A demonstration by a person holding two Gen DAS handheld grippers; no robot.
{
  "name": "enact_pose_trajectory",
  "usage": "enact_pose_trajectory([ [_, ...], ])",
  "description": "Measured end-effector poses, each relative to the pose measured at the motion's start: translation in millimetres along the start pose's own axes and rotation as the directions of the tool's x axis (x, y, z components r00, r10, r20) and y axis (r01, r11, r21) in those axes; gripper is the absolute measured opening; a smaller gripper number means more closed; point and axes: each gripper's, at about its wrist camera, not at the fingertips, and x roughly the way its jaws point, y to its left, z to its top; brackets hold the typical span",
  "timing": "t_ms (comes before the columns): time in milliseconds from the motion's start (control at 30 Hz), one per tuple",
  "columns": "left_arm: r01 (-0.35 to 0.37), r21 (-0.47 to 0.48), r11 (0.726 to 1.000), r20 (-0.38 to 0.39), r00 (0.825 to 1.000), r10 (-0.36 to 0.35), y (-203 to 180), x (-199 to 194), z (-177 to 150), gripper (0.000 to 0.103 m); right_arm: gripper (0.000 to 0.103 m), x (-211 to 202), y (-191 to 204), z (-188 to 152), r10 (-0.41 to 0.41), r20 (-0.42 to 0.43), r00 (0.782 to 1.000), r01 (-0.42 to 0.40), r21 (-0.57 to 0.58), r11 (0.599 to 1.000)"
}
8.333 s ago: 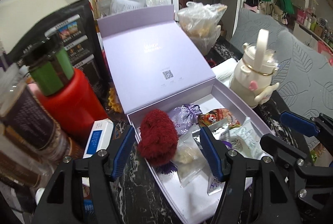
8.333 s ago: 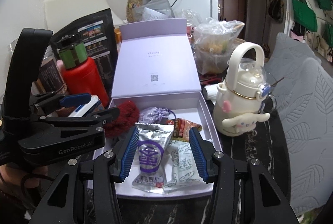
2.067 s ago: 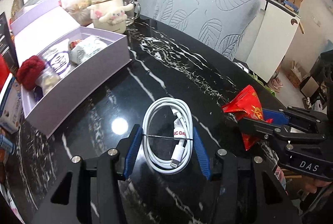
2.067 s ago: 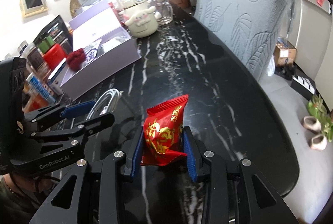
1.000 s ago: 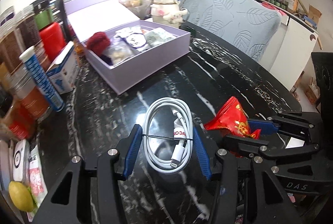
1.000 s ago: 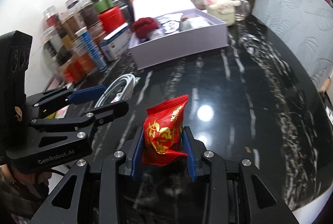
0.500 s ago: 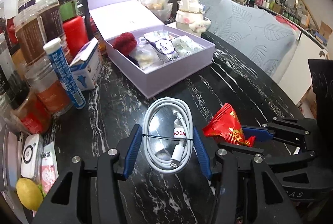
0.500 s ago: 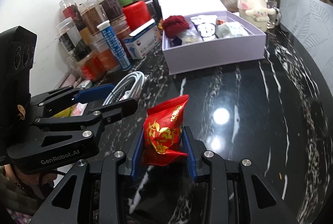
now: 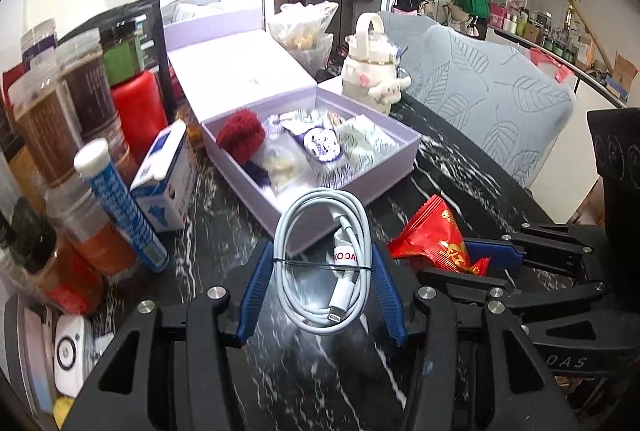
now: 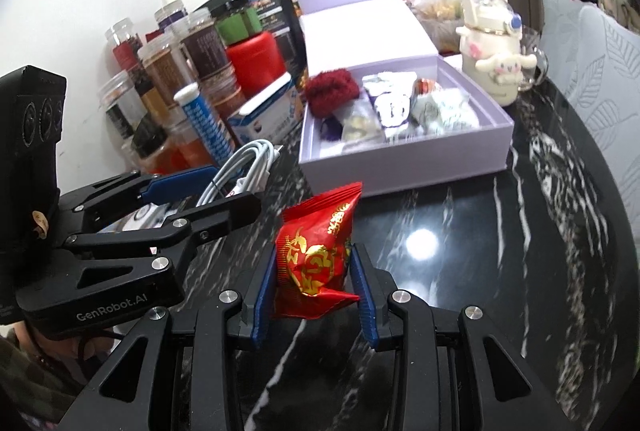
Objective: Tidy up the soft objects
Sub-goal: 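Carry the white cable with left tool while right tool carries red packet toward the box, then lower the cable into the box with left tool while right tool lowers red packet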
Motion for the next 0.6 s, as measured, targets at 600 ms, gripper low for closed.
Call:
enact_pose_trajectory([
  [600,0.002,0.017,1.0,0.13,0.991,-0.004,5,5,84,0.05,0.035,-23,-20,83,-0.017,0.129,0.992,0.024,-0.049,0.999],
])
